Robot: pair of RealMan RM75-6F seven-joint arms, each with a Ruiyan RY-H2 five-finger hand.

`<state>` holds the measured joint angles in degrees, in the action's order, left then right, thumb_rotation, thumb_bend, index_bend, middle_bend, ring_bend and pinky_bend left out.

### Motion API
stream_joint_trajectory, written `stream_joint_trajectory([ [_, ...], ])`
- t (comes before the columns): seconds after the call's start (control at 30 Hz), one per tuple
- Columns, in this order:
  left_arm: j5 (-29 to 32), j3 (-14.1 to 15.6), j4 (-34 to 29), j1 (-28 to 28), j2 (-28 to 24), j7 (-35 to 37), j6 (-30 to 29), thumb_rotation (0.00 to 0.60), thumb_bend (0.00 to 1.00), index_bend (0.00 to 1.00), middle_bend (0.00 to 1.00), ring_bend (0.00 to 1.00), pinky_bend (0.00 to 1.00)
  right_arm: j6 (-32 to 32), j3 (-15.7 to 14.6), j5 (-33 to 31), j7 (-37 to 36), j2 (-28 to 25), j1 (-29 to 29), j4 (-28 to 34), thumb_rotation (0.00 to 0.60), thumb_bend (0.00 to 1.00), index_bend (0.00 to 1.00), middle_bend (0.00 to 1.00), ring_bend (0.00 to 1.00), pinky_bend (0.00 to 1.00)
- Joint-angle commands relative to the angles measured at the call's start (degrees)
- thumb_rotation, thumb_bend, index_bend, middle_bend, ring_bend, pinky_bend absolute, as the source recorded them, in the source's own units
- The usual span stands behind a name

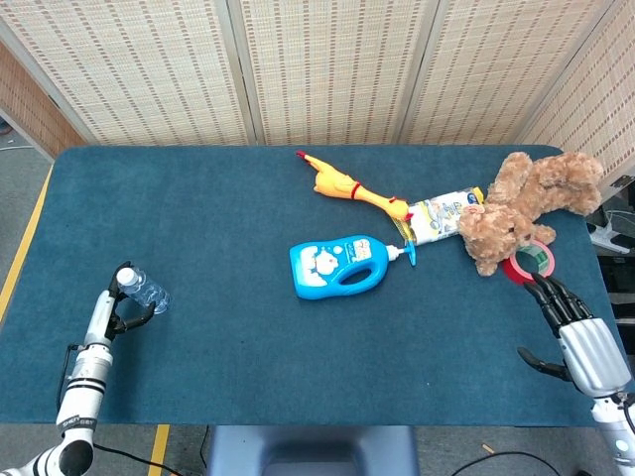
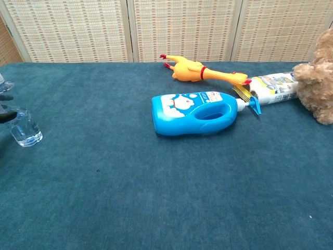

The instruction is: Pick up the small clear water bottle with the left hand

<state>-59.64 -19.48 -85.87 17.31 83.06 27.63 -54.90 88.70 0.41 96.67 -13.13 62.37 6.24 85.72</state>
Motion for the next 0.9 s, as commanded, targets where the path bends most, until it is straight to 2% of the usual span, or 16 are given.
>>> stream_joint_trajectory([
  [0.03,-0.68,-0.64,0.57,0.78,1.62,2.29,0.12,0.600,0.36,0.00,0.01,0.01,0.18,-0.07,0.03,-0.11,-0.14,-0.04,0.08,0.00,0.600,0.11,0.00,0.00,0.00,0.17],
  [0.2,-1.24,-1.18,2.50,1.55,4.43,4.37,-1.18,0.600,0.36,0.00,0.04,0.02,0.18,-0.61,-0.02,-0.39,-0.34,-0.29,0.33,0.16,0.600,0.11,0.00,0.00,0.00,0.17],
  [0.3,-1.06,-1.35,3.45,1.75,5.90,4.44,-2.44,0.600,0.36,0.06,0.14,0.10,0.18,-0.76,0.09,-0.68,-0.62,-0.42,0.44,0.25,0.600,0.11,0.00,0.00,0.00,0.17],
  [0.43,0.08,-2.42,4.64,1.53,8.46,4.65,-5.62,0.600,0.41,0.32,0.45,0.37,0.20,-0.86,0.22,-1.09,-0.82,-0.52,0.50,0.42,0.600,0.11,0.00,0.00,0.00,0.17],
  [0.47,0.21,-2.51,4.97,1.58,8.84,4.27,-6.14,0.600,0.43,0.37,0.51,0.42,0.22,-0.92,0.20,-1.09,-0.87,-0.59,0.53,0.50,0.600,0.11,0.00,0.00,0.00,0.17],
  [0.57,-0.22,-2.77,6.00,1.84,9.60,2.68,-8.10,0.600,0.45,0.45,0.59,0.49,0.28,-1.22,0.09,-1.09,-0.79,-0.75,0.64,0.59,0.600,0.11,0.00,0.00,0.00,0.17],
  [0.67,-1.66,-3.45,7.23,2.42,9.81,-0.96,-11.78,0.600,0.45,0.49,0.63,0.53,0.31,-1.55,-0.04,-1.06,-0.88,-0.94,0.78,0.73,0.600,0.11,0.00,0.00,0.00,0.17],
  [0.73,-3.08,-3.61,7.71,2.92,9.54,-5.98,-15.25,0.600,0.45,0.50,0.65,0.54,0.33,-1.67,-0.10,-1.03,-1.03,-1.04,0.85,0.78,0.600,0.11,0.00,0.00,0.00,0.17],
  [0.9,-6.55,-3.48,11.97,4.44,8.53,-23.57,-24.48,0.600,0.45,0.52,0.66,0.56,0.39,-1.64,-0.05,-1.17,-1.05,-1.09,0.89,0.83,0.600,0.11,0.00,0.00,0.00,0.17],
])
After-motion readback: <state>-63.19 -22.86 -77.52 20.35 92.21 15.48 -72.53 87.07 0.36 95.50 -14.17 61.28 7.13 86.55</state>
